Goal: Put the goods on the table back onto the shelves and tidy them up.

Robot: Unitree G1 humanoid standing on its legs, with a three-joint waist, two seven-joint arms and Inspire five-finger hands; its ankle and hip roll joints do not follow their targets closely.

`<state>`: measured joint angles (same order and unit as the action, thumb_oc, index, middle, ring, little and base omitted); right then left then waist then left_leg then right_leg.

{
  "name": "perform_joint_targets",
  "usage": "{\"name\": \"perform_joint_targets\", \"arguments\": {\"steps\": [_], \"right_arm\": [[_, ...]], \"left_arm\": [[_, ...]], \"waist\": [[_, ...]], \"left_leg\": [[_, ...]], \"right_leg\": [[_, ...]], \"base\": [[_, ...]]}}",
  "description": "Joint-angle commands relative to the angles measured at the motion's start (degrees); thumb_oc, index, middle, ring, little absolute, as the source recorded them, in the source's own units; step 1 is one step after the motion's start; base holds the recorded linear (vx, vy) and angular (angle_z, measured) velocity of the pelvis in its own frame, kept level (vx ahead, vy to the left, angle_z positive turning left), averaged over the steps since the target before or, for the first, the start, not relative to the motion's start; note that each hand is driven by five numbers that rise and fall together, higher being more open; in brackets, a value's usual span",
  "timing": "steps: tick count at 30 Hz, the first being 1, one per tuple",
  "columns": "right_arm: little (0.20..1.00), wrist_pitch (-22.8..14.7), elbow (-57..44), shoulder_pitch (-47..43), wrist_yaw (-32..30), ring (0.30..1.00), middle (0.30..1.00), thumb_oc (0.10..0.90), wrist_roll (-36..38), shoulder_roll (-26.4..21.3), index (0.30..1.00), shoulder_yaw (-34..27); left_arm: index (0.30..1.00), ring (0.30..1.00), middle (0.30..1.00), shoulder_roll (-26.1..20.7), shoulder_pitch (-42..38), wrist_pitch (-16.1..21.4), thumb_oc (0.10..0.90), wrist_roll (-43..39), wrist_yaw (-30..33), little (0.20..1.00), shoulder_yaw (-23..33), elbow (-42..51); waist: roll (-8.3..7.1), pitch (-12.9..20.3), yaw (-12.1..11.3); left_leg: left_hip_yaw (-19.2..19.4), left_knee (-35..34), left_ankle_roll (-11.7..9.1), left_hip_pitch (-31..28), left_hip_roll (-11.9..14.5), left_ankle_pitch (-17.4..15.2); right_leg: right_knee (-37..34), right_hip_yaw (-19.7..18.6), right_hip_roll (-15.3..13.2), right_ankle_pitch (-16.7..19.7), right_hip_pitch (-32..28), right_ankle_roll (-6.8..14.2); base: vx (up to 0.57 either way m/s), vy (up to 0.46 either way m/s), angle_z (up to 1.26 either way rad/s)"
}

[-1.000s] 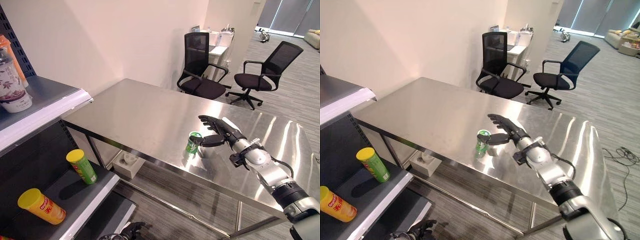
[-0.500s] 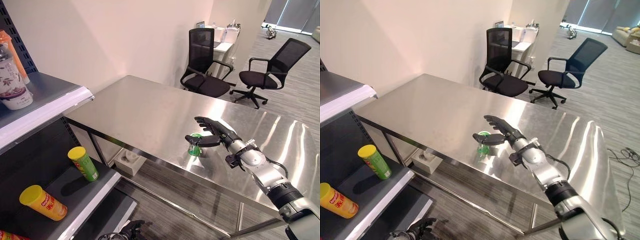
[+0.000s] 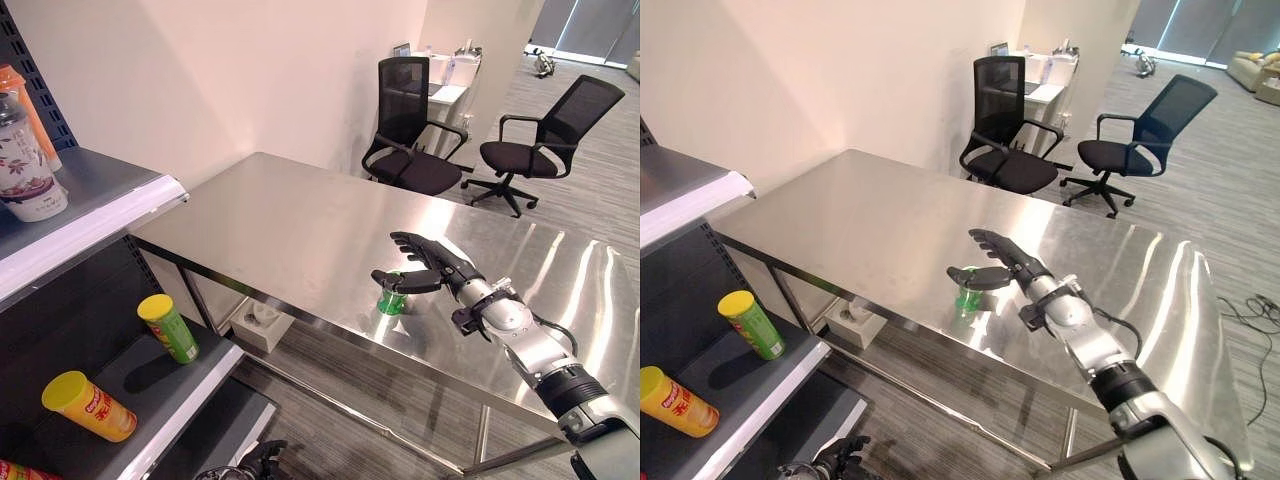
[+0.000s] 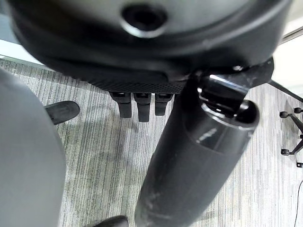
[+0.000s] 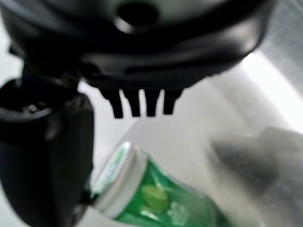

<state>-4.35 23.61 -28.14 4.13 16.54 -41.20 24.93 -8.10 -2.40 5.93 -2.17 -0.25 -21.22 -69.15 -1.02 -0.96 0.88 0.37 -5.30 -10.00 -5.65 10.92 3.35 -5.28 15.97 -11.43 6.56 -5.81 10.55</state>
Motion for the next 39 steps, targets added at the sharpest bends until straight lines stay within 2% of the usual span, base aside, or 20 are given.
{"name": "perform_joint_targets", "arguments": {"steps": [1, 9, 14, 21, 39], "right_arm": [[0.900, -4.4, -3.9, -6.7, -4.1, 0.900, 0.900, 0.800, 2.9, 0.8, 0.900, -6.2], [0.900, -5.1, -12.1, -2.8, -3.5, 0.900, 0.900, 0.800, 4.2, 0.4, 0.900, -9.2], [0.900, -4.6, -13.1, -0.5, -2.9, 0.900, 0.900, 0.800, 2.7, -0.2, 0.900, -9.6], [0.900, -4.1, -11.8, 1.5, -2.2, 0.900, 0.900, 0.800, -0.4, -0.2, 0.900, -9.3], [0.900, -3.1, -6.6, 3.4, -2.0, 0.900, 0.900, 0.800, -2.1, 1.8, 0.900, -8.7]], "left_arm": [[0.900, 0.900, 0.900, -0.9, -1.4, 1.0, 0.800, 0.5, 1.0, 0.900, -2.3, -1.7], [0.900, 0.900, 0.900, -1.2, -1.2, 0.8, 0.800, 1.6, 1.0, 0.900, -1.2, -1.3], [0.900, 0.900, 0.900, -1.4, -0.8, 0.8, 0.800, 1.9, 0.7, 0.900, -0.7, -1.1], [0.900, 0.900, 0.900, -1.8, -0.4, 1.0, 0.800, 2.3, 0.7, 0.900, -0.5, -0.5], [0.900, 0.900, 0.900, -2.3, 0.3, 1.3, 0.800, 2.5, 0.9, 0.900, -0.6, 0.3]], "waist": [[-1.41, 1.5, -2.1], [-1.60, 1.7, -1.7], [-1.88, 1.8, -1.6], [-1.93, 1.8, -1.6], [-1.66, 1.8, -1.9]], "left_leg": [[2.4, 0.3, 3.2, -3.1, -1.9, -6.6], [3.1, 0.3, 3.2, -3.4, -2.1, -7.0], [3.6, 0.3, 3.4, -3.9, -2.2, -7.4], [3.9, 0.3, 3.5, -4.4, -2.4, -7.7], [4.0, 0.3, 3.6, -4.8, -2.6, -7.8]], "right_leg": [[7.7, -2.8, -1.8, -5.8, 3.3, 0.1], [7.2, -3.3, -1.7, -5.7, 3.2, 0.2], [6.9, -3.6, -1.8, -5.4, 3.1, 0.4], [6.6, -3.8, -1.9, -5.2, 2.7, 0.5], [5.8, -4.0, -2.0, -4.9, 2.0, 0.5]], "base": [[0.00, 0.003, -0.03], [0.00, 0.002, -0.02], [0.00, 0.000, 0.00], [0.00, 0.000, 0.00], [0.00, -0.003, -0.03]]}}
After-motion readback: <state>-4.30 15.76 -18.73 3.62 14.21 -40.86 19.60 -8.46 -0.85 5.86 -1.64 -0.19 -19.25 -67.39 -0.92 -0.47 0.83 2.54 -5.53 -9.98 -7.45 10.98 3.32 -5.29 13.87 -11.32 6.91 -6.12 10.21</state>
